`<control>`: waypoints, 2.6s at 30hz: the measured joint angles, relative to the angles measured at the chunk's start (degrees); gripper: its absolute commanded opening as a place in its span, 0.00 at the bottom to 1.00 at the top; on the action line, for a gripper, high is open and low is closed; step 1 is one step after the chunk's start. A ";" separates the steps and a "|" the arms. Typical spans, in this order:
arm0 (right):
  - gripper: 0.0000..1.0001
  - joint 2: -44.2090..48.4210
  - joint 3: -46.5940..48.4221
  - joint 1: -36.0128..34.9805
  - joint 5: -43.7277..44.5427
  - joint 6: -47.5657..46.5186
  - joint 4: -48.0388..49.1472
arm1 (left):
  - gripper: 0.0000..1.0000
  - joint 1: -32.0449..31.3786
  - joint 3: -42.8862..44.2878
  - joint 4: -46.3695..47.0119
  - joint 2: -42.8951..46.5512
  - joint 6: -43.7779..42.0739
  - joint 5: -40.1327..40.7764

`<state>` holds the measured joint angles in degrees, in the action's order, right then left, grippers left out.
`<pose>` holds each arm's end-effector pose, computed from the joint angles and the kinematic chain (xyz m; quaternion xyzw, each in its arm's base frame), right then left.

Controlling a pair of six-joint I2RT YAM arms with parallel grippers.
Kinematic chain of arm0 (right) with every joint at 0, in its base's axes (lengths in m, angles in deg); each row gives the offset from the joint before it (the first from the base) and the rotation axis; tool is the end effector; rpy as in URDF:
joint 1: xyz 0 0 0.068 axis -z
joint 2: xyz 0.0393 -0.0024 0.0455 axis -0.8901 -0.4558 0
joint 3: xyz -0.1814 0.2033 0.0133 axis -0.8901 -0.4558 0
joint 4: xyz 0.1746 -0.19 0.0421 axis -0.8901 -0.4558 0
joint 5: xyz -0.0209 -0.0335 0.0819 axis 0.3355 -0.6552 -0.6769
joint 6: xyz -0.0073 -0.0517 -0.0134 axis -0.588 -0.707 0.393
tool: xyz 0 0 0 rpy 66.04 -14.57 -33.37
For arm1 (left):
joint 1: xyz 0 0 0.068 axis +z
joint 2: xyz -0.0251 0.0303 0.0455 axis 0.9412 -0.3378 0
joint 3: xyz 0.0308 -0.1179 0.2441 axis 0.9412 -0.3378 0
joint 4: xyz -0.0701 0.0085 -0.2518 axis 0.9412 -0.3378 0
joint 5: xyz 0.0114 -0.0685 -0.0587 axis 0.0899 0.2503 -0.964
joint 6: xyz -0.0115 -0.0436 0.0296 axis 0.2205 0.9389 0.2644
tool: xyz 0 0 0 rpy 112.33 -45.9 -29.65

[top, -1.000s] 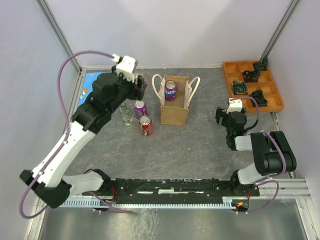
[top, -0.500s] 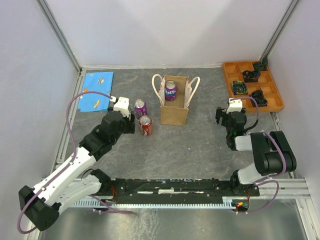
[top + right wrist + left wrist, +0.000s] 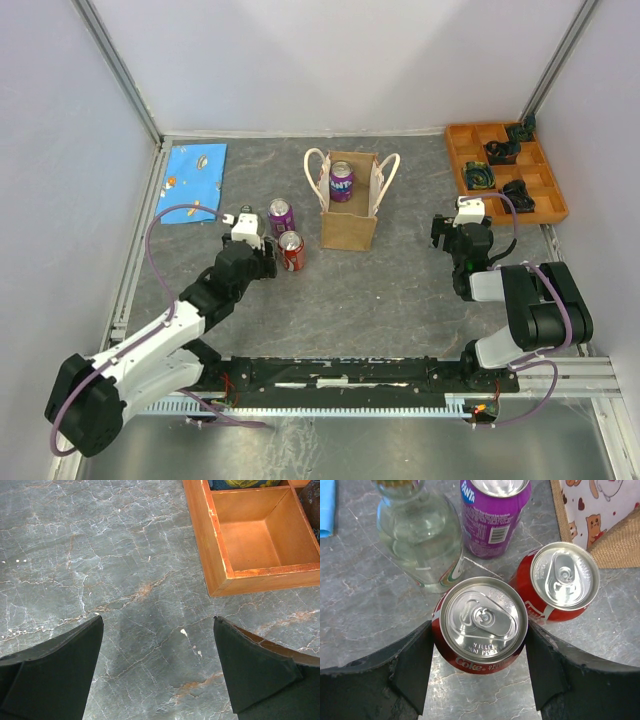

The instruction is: Take the beverage out of the canvas bag

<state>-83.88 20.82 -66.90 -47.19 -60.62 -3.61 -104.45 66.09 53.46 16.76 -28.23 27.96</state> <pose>0.2581 0.0117 0.1384 0.0435 0.8126 -0.0413 0.5797 0.1692 -0.0990 0.2206 0.0427 0.8475 -0.0648 0.5251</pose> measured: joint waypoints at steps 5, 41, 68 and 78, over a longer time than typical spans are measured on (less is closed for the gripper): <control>0.99 0.00 0.00 0.00 0.00 0.00 0.00 | 0.03 1.62 -5.62 7.87 -1.14 0.13 -1.55; 0.99 0.00 0.04 0.02 0.00 0.00 0.00 | 0.47 4.59 -6.99 14.40 -3.43 0.70 -9.55; 0.99 0.00 0.04 0.02 0.00 0.00 0.00 | 0.96 4.61 25.27 4.76 -9.27 -7.06 -12.63; 0.99 0.00 0.04 0.00 0.00 0.00 0.00 | 0.81 3.80 54.42 1.11 -34.82 -11.52 -27.87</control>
<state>-83.88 20.87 -66.90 -47.19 -60.62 -3.61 -100.65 120.51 54.57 -18.06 -39.75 0.10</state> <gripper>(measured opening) 0.990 0.831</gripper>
